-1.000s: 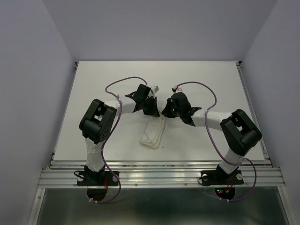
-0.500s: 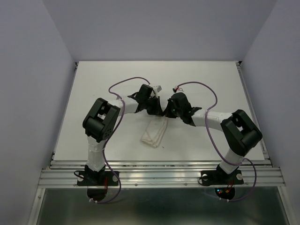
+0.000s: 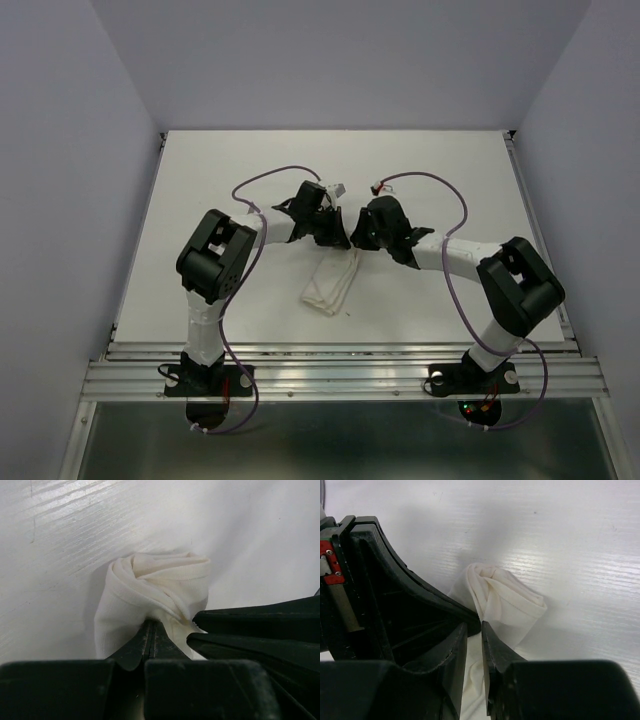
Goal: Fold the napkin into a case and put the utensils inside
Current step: Stuff the top corner of the smaller-rectangle-folded napkin into the folded napkin.
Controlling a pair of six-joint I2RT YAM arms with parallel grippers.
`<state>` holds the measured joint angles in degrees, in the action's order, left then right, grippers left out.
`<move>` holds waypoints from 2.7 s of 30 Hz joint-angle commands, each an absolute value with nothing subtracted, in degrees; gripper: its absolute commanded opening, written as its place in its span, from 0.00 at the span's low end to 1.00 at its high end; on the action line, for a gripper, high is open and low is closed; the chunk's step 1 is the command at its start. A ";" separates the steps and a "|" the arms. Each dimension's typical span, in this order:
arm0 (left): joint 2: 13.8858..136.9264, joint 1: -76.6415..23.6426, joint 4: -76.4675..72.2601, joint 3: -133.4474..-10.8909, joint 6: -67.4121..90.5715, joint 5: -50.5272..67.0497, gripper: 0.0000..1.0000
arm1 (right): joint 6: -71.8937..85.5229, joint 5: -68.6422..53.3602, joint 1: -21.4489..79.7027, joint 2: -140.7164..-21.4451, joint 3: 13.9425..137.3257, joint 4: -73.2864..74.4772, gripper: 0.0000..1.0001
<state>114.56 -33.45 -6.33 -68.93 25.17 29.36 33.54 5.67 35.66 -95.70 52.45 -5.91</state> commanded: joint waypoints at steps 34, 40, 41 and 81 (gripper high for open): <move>113.20 -30.94 -2.63 -77.96 26.63 31.64 0.00 | 25.31 9.76 35.51 -100.11 60.29 -0.79 0.21; 113.73 -30.94 -4.04 -78.49 27.68 32.43 0.00 | 25.40 9.75 35.51 -100.72 60.03 -0.79 0.19; 113.73 -30.94 -4.30 -78.57 27.86 32.61 0.00 | 25.49 9.67 35.51 -100.72 59.86 -0.79 0.19; 118.21 -31.82 -1.23 -79.89 26.54 31.20 0.00 | 28.56 13.01 35.51 -98.97 58.45 -0.97 0.01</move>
